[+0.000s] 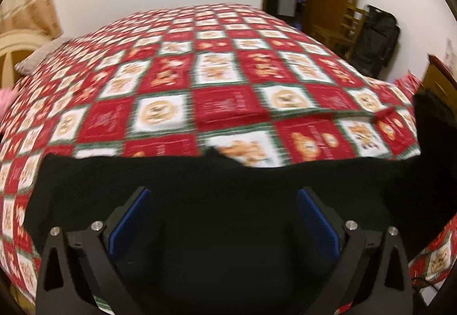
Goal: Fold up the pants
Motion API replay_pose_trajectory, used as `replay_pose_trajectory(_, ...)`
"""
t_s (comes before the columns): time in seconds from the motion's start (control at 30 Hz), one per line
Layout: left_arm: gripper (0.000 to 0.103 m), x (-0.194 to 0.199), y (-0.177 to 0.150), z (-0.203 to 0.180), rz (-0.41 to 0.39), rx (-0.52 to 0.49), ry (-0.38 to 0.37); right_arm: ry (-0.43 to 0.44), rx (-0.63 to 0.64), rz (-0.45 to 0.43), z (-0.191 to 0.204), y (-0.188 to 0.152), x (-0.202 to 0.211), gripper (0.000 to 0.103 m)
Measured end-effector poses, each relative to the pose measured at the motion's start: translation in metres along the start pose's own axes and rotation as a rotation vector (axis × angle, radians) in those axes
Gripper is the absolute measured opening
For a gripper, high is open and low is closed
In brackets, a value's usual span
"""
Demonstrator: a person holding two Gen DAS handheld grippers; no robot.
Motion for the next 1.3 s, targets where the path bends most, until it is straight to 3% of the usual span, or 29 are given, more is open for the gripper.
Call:
replay_pose_trajectory(0.17,0.103,0.002,-0.004,0.027,0.002,0.053,0.032,0.068,0.145,0.060,0.053,-0.032,-0.025,0.010)
replay_pose_trajectory(0.43,0.103,-0.002,-0.006,0.040,-0.002,0.072,0.043,0.084,0.267,0.101,0.078,-0.053,-0.041,0.016)
replay_pose_trajectory(0.53,0.103,-0.003,-0.007,0.041,0.003,0.068,0.045,0.121,0.318,0.117,0.092,-0.061,-0.039,0.047)
replay_pose_trajectory(0.57,0.103,-0.004,-0.007,0.041,0.004,0.067,0.045,0.174,0.326,0.107,0.100,-0.060,-0.032,0.059)
replay_pose_trajectory(0.63,0.103,-0.003,-0.005,0.042,0.002,0.064,0.045,0.262,0.305,0.090,0.107,-0.056,-0.018,0.067)
replay_pose_trajectory(0.77,0.103,0.003,0.004,0.041,-0.026,0.057,0.043,0.324,0.152,-0.005,0.083,-0.025,0.016,0.067)
replay_pose_trajectory(0.83,0.103,0.006,0.007,0.037,-0.041,0.050,0.039,0.273,0.023,-0.075,0.045,-0.002,0.032,0.066)
replay_pose_trajectory(0.93,0.103,0.010,0.009,0.025,-0.054,0.029,0.011,0.071,-0.058,-0.058,-0.024,0.011,0.033,0.029)
replay_pose_trajectory(1.0,0.103,0.009,0.006,0.013,-0.053,0.008,-0.008,-0.044,-0.072,-0.014,-0.062,0.008,0.023,0.028)
replay_pose_trajectory(1.1,0.103,0.005,0.000,-0.004,-0.034,-0.004,-0.037,-0.096,-0.063,0.041,-0.087,-0.003,0.007,0.027)
replay_pose_trajectory(1.23,0.103,0.003,-0.005,-0.031,-0.028,-0.038,-0.065,-0.223,-0.188,0.155,-0.135,-0.031,-0.013,0.028)
replay_pose_trajectory(1.3,0.103,-0.001,-0.010,-0.039,-0.021,-0.071,-0.057,-0.196,-0.274,0.116,-0.151,-0.031,-0.016,0.021)
Point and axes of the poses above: each gripper's, at about its wrist camera, not at the fingertips, and x roughly against the way its jaws point, z to its left, y to its top, the point moved 7 cm from there along -x, roughly the way its jaws point, and after that the axes turned 13 degrees about -z, right-handed, at the moved point
